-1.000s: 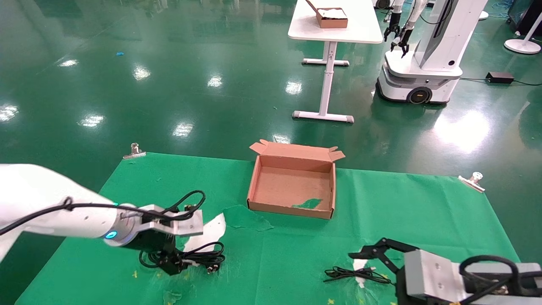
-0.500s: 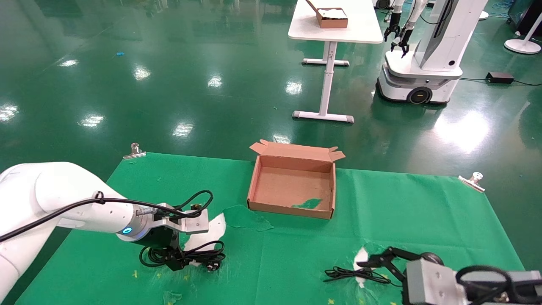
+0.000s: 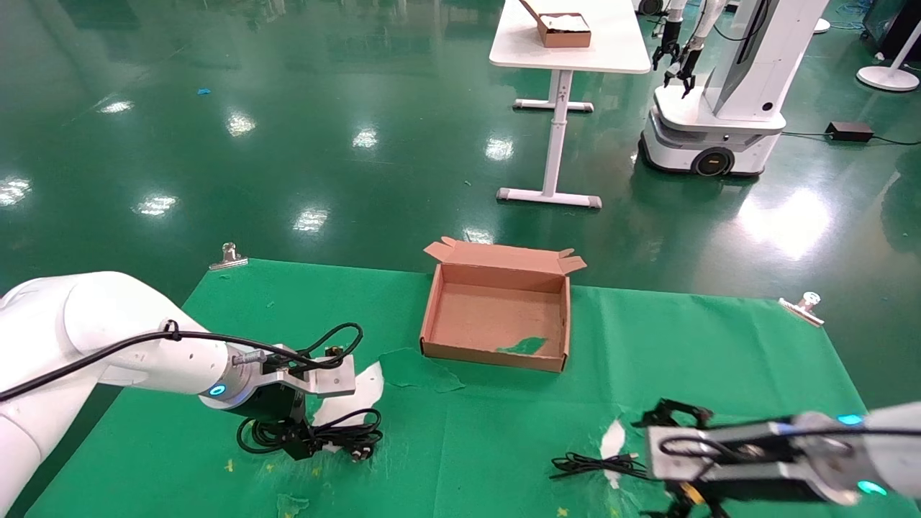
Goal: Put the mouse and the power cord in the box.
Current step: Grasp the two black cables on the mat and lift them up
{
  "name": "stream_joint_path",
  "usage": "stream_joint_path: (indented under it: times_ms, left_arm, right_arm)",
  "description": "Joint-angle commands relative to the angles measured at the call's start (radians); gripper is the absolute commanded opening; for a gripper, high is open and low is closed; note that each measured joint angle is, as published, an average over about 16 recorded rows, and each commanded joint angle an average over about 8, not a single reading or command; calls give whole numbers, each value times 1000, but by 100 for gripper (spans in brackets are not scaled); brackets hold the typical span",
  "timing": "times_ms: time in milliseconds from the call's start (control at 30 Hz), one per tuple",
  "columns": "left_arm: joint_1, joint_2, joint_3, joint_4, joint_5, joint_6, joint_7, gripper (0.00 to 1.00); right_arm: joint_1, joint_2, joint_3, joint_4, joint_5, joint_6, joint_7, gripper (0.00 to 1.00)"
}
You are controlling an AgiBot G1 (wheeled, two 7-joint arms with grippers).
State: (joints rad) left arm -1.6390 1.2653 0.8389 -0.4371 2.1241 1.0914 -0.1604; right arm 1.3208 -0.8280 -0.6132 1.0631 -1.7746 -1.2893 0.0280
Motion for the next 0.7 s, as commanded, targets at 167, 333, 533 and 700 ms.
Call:
stream_joint_path:
  times_ms: [167,333,533,700]
  left_arm:
    - [-6,6,-2,22,-4,-5,14,100]
    - [-10,11,-3,36,-6,-8,23,100]
    - [-13,14,-3,49,-8,-11,31,78]
    - [-14,16,-4,55,-8,-12,33,16]
  right_arm:
    - [83,-119,-36,-200,-59,22,-77,100]
    - [126,-200,-60,-335,-90,52,-145,100]
    - [157,-261,-77,-445,-119,89,-186,99]
    - [169,-281,-84,-485,-135,110,-189,46]
